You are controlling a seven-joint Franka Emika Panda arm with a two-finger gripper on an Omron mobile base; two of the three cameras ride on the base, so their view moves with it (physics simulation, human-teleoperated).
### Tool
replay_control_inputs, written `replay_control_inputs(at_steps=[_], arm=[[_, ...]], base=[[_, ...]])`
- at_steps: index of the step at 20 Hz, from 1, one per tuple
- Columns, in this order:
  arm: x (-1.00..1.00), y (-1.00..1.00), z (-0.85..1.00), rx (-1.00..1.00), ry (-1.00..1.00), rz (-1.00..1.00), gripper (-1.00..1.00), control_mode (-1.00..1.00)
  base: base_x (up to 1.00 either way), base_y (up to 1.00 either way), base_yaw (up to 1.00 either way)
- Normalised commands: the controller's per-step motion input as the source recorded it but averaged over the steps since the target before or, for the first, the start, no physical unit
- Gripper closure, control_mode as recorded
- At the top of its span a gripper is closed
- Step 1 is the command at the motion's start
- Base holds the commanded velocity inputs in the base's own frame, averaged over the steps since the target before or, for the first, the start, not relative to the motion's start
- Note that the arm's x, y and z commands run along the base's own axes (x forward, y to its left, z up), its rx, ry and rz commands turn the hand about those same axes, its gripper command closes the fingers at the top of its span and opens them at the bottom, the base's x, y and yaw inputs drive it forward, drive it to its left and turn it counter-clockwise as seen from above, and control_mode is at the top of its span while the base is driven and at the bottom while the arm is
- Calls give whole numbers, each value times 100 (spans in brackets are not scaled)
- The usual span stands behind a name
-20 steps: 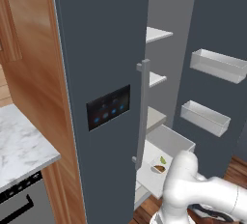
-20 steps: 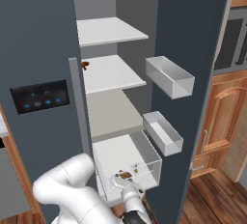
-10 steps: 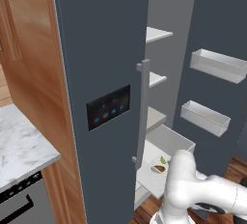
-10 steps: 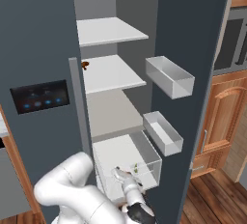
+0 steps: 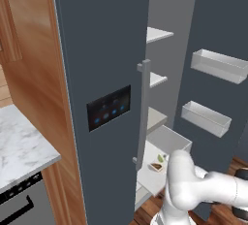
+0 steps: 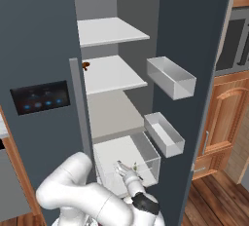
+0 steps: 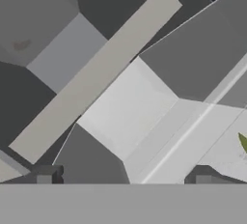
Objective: Place the lemon wedge and potato inside the fridge drawer. Close the drawer after placing the vegetables.
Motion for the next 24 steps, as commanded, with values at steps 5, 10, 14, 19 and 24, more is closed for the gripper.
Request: replay_control_inputs(at_steps=[5, 10, 14, 19, 24], arm=[[39, 20, -31, 10, 0, 1, -100, -100], [53, 34, -31, 11, 0, 2, -100, -100], [56, 34, -30, 11, 0, 4, -100, -100], [53, 35, -33, 13, -1, 4, -100, -100], [50, 38, -34, 13, -2, 3, -100, -100]], base=[[0, 0, 0], [0, 0, 0], [0, 0, 0], [0, 0, 0], [0, 0, 0]])
